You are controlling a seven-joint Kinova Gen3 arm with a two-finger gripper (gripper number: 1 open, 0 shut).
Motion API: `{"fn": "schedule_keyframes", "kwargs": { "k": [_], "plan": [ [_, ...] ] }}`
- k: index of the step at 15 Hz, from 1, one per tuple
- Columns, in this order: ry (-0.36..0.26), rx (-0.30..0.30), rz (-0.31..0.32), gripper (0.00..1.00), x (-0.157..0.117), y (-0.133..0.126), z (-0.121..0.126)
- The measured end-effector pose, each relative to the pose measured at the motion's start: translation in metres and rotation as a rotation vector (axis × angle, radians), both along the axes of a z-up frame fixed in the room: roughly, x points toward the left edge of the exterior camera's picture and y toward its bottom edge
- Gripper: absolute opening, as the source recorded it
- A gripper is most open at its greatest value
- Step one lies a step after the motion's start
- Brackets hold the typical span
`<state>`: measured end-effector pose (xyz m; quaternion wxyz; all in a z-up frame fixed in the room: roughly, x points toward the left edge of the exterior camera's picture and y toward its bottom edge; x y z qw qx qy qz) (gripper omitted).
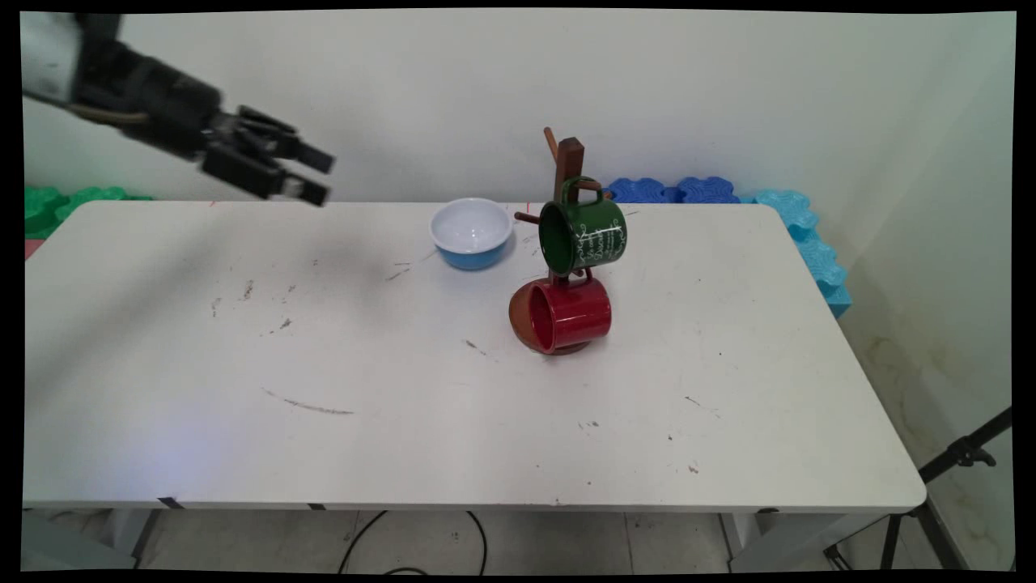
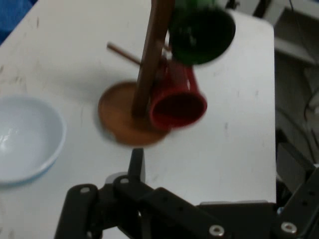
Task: Pick up the green mug from the rack
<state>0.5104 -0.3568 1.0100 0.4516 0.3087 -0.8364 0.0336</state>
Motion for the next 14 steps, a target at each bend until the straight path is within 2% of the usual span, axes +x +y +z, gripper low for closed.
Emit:
{"fn": "schedule_keyframes", "kwargs": {
  "k": [6, 10, 14],
  "plan": [
    [0.053, 0.013, 0.077, 1.0, -0.094, -0.01, -0.007],
    [0.071, 0.002, 0.109, 1.0, -0.135, -0.007, -0.024],
    [0.087, 0.006, 0.132, 1.0, -0.159, -0.003, -0.037]
  ]
}}
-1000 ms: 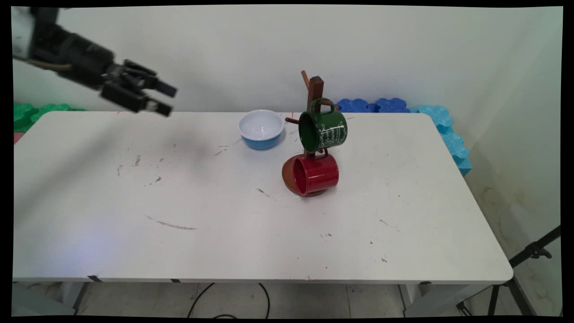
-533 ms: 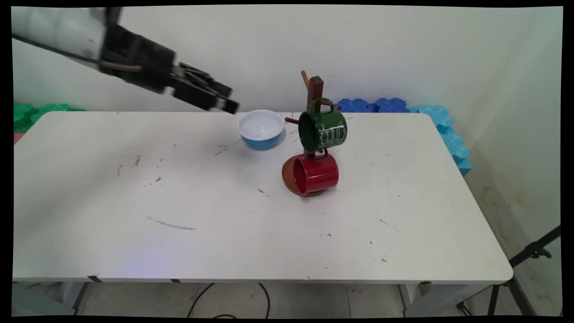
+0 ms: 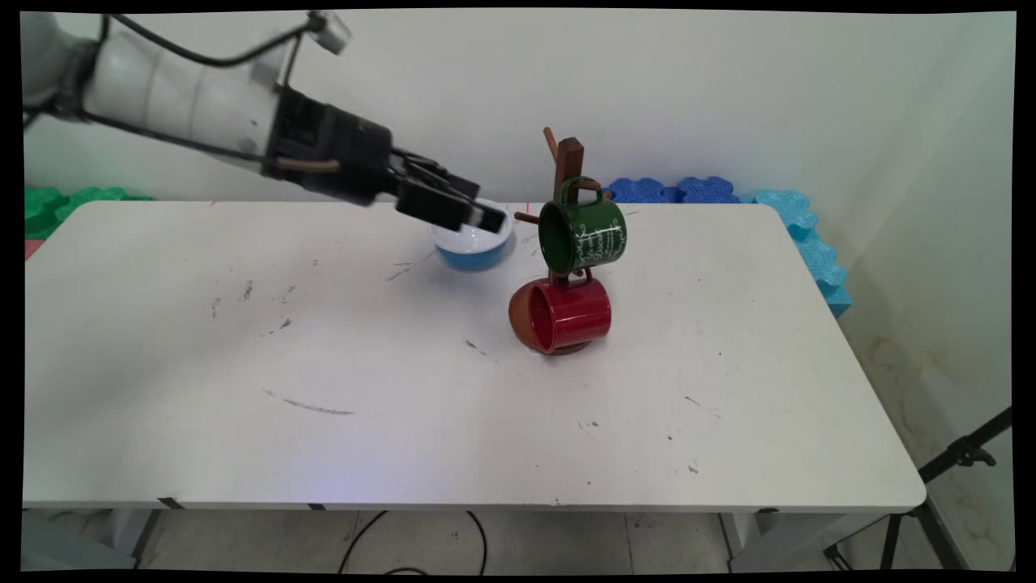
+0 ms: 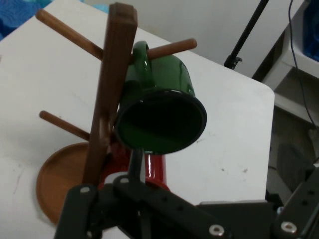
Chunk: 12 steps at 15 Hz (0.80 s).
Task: Pick up the green mug from the rack
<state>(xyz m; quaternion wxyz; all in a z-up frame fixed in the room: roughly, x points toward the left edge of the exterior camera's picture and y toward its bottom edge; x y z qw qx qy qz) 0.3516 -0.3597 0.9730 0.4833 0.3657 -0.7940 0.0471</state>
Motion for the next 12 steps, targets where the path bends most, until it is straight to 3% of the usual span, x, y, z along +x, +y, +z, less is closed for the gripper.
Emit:
{"fn": "schedule_keyframes", "kwargs": {
  "k": [12],
  "plan": [
    [0.041, 0.034, 0.085, 1.0, -0.053, -0.006, -0.044]
  ]
}}
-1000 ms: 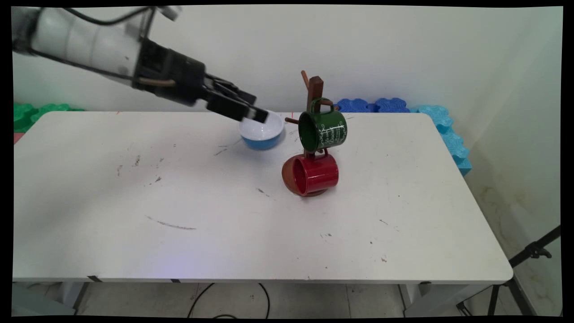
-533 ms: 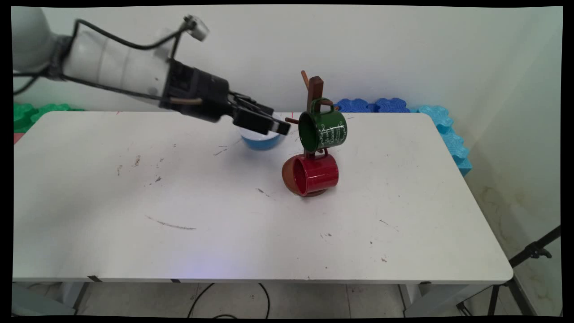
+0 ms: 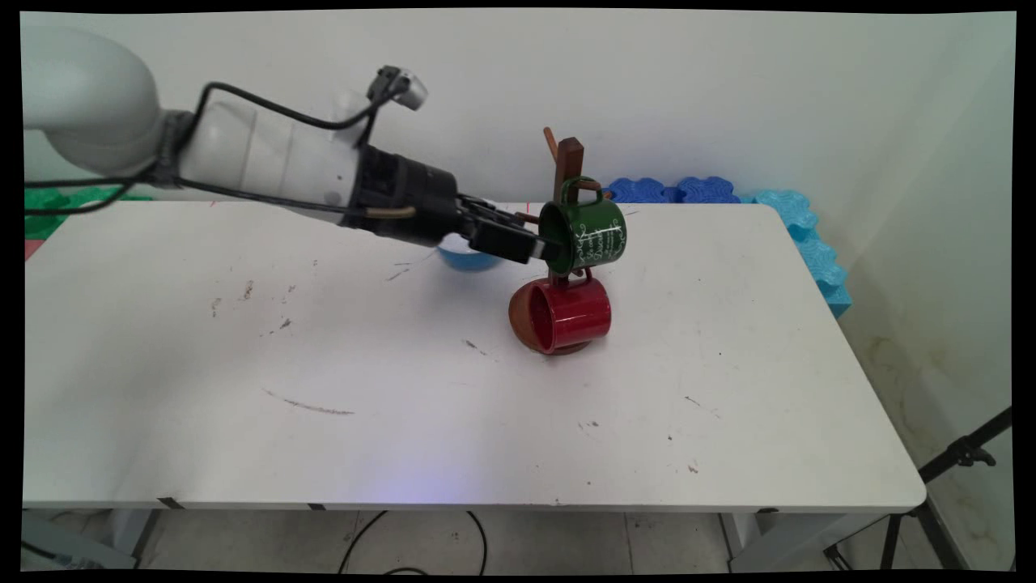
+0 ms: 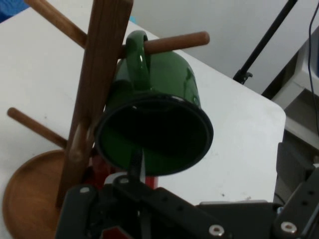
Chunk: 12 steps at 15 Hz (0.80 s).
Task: Pick up the green mug from the rack
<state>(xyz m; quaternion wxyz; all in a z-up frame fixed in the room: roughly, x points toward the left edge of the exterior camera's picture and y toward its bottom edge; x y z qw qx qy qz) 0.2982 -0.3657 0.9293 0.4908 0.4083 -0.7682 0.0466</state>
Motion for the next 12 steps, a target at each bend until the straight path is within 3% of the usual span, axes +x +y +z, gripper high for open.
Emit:
{"fn": "schedule_keyframes", "kwargs": {
  "k": [12],
  "plan": [
    [0.05, -0.015, 0.041, 1.0, -0.033, -0.019, -0.026]
  ]
}}
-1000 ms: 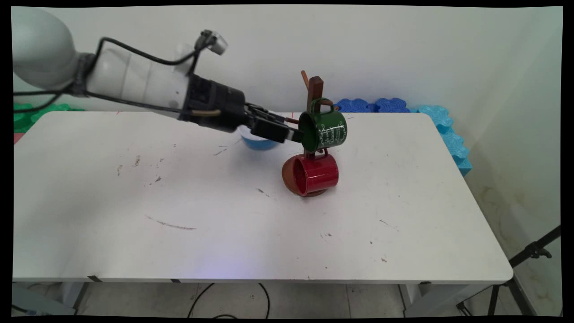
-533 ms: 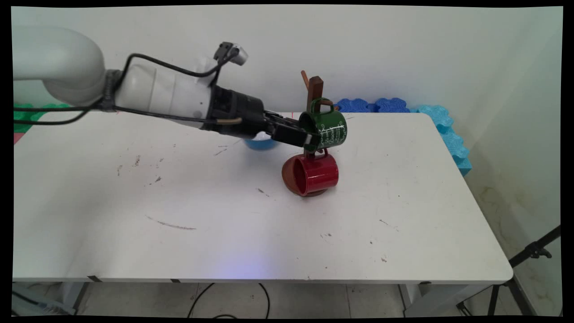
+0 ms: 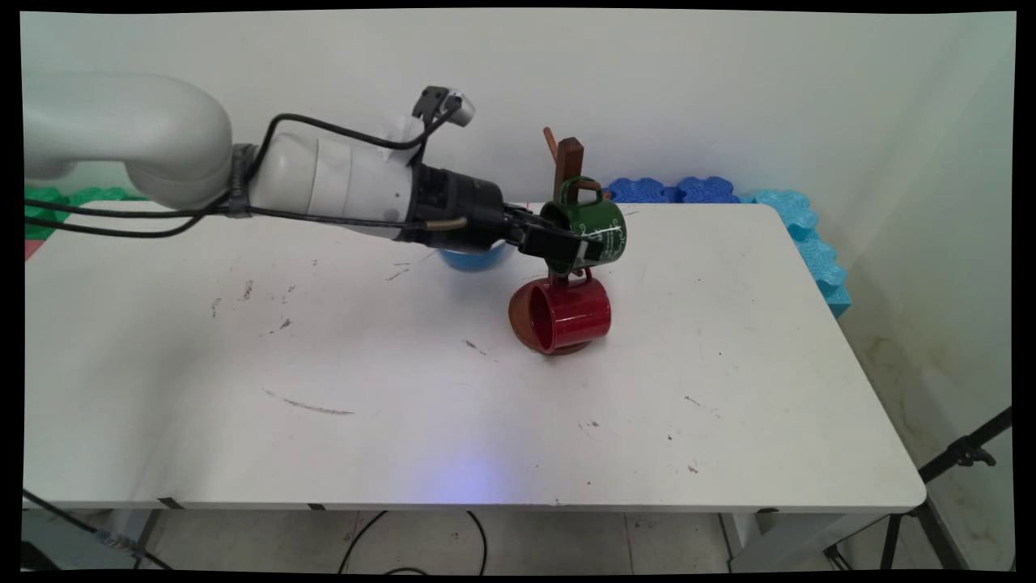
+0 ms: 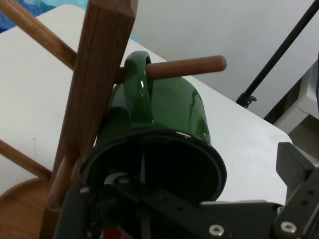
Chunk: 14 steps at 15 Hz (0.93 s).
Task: Pick up the green mug from the rack, then place the picked object on the table
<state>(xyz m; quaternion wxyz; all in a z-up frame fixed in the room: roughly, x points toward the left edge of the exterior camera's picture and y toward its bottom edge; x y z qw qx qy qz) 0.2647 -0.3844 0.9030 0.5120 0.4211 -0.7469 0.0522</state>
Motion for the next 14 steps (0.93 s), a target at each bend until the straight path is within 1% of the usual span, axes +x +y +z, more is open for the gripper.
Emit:
{"fn": "schedule_keyframes", "kwargs": {
  "k": [3, 4, 14],
  "plan": [
    [0.004, 0.0, 0.003, 1.0, -0.0052, -0.0021, -0.0042],
    [0.005, -0.001, 0.003, 0.0, -0.0066, -0.0026, -0.0054],
    [0.0, -0.006, -0.004, 0.0, -0.011, -0.0031, -0.0097]
  ]
}}
